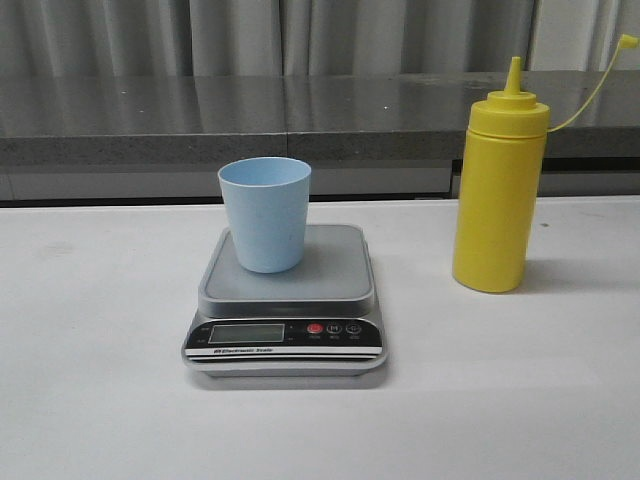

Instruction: Pour seasoning into cup on scale with both arms

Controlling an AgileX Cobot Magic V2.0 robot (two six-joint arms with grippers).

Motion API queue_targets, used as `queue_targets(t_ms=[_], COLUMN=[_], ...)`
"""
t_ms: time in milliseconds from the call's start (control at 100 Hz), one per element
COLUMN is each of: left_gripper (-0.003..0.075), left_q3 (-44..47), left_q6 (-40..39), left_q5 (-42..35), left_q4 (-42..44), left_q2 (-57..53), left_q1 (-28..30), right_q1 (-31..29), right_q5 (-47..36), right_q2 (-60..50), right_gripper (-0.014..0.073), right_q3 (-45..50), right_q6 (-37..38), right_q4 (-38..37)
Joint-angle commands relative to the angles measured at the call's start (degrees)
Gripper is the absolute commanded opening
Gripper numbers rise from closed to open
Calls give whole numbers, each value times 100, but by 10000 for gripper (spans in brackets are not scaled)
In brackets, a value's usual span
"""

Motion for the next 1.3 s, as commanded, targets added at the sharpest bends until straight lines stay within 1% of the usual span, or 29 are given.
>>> queue_targets(t_ms=[0,160,440,570,740,930,1070,1160,1290], left_gripper=[-20,-20,-20,-20,-20,-20,-20,-20,-20], left_q3=[-170,-170,-170,-170,-170,-170,-170,-170,-170], left_q6=[-47,-47,-47,-47,-47,-47,-47,-47,-47], left_q5=[-478,-478,-478,-478,-478,-478,-478,-478,-478], left_q4=[-45,-45,-45,-45,-45,-45,-45,-45,-45], left_q2=[43,43,43,43,43,43,43,43,43], left_q1=[-32,-32,-32,-32,-32,-32,-32,-32,-32], right_q1=[-47,-47,-47,-47,-47,-47,-56,-76,-114], right_q5=[-434,-418,365,868,1198,1716,2282,2502,2589], right_q2=[-213,-836,-1977,-2221,-2546,-3374,-4006,-3945,-3950], right_gripper=[-69,-69,-69,-69,-69,-69,-69,-69,-69], right_q3=[-16,230,224,224,229,233,233,233,233], right_q6=[-60,-60,-60,-60,-60,-60,-60,-60,-60], right_q4=[-61,-56,7,7,7,7,7,2,8])
